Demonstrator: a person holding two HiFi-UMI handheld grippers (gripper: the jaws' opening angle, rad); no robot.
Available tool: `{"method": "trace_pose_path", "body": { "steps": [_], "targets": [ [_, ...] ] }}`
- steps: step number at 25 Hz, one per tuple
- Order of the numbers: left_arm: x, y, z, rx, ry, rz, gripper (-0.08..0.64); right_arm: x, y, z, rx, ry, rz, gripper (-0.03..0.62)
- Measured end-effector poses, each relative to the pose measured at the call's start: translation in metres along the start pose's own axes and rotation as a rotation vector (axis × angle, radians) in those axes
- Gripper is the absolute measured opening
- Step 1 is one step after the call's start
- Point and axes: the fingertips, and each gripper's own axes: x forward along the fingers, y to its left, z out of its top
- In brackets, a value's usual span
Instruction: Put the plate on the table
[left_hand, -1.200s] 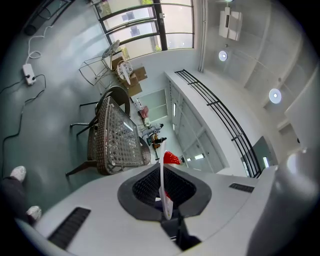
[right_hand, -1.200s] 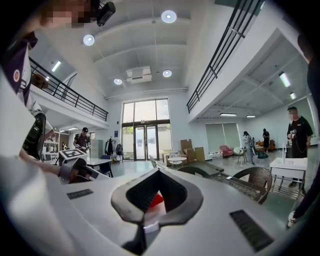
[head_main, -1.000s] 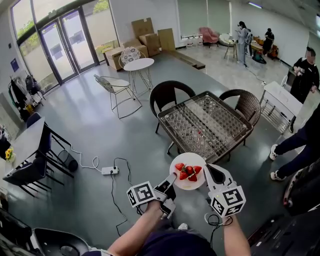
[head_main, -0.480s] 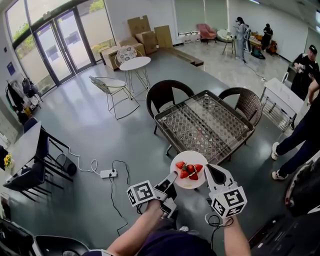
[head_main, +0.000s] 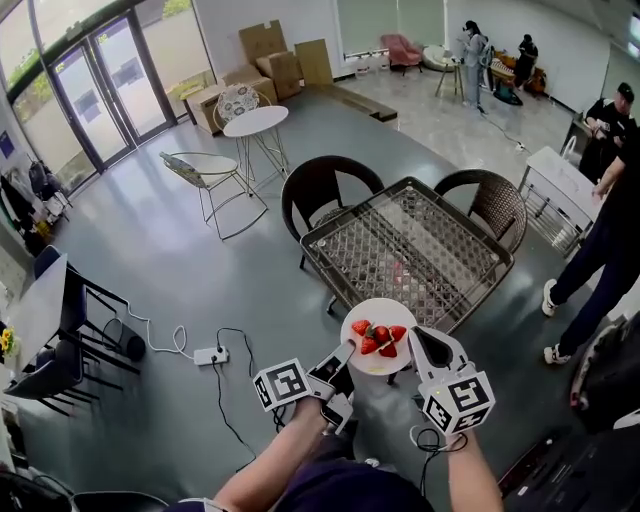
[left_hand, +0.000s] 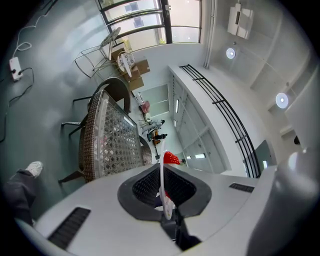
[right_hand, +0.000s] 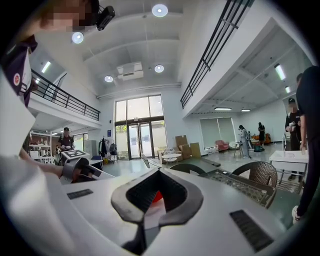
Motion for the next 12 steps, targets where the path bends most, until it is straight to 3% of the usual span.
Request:
{"method": "trace_pose_path", "body": {
  "steps": [12],
  "targets": [
    [0.067, 0.033, 0.058, -0.019, 0.058, -0.005, 0.017, 0.068, -0.044, -0.008, 0.013, 0.056, -0.062, 0.003]
  ]
}}
